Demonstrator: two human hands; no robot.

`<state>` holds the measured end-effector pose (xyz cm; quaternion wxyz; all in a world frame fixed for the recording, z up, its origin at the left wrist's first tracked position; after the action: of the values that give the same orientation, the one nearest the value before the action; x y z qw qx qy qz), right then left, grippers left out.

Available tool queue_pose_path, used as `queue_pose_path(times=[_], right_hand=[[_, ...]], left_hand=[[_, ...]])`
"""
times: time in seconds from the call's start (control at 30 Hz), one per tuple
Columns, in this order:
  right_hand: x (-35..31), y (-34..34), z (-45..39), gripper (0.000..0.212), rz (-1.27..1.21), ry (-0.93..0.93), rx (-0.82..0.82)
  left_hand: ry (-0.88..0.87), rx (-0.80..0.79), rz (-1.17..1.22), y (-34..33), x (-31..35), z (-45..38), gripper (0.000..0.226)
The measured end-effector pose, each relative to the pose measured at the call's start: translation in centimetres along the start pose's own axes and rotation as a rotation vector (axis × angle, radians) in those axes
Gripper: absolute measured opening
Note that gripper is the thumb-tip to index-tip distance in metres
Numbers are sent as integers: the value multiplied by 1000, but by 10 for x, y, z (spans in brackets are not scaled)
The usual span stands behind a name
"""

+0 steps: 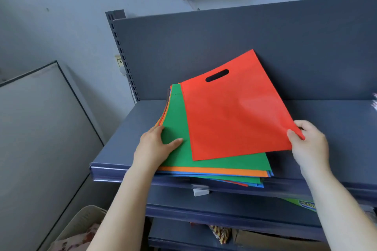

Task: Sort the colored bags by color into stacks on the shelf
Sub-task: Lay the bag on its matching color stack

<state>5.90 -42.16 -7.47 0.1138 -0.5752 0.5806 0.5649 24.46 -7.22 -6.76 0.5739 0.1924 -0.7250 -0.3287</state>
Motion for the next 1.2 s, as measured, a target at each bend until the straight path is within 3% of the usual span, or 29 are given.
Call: queue_pose_path(times=[0.1, 0.23, 0.4, 0.53, 0.7, 0.87, 1.2], right_hand=[[4, -5, 0, 33, -145, -60, -48], [-4, -10, 9, 49, -294, -118, -113], [-22, -10, 25, 41, -480, -144, -184], [-36, -4, 45, 33, -651, -169, -236], [-54, 2, 86, 34, -868, -214, -333], [-75, -19, 154, 33, -973, -251, -529], [-144, -70, 329, 31, -1027, -306, -1007]], left_hand=[[109, 62, -23, 17, -17, -5, 68], [125, 156, -108, 44, -19, 1, 59], [93, 272, -89, 74, -15, 25, 29], [-43, 418, 138, 98, -7, 66, 17], [-19, 616, 564, 118, -33, 148, 16], [-1, 886, 776, 140, -74, 253, 28], [22, 1360, 783, 221, -121, 475, 30]])
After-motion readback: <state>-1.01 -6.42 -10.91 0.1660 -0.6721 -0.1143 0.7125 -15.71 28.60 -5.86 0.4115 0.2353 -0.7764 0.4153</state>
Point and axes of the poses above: each hand's wrist, its own z-axis away from the middle knuckle, its own y-axis out of the back of the hand, x = y × z, the point moved 10 cm from there along -z, towards the middle knuckle, and after that the axes turned 13 degrees about z, right-handed, at the moved point
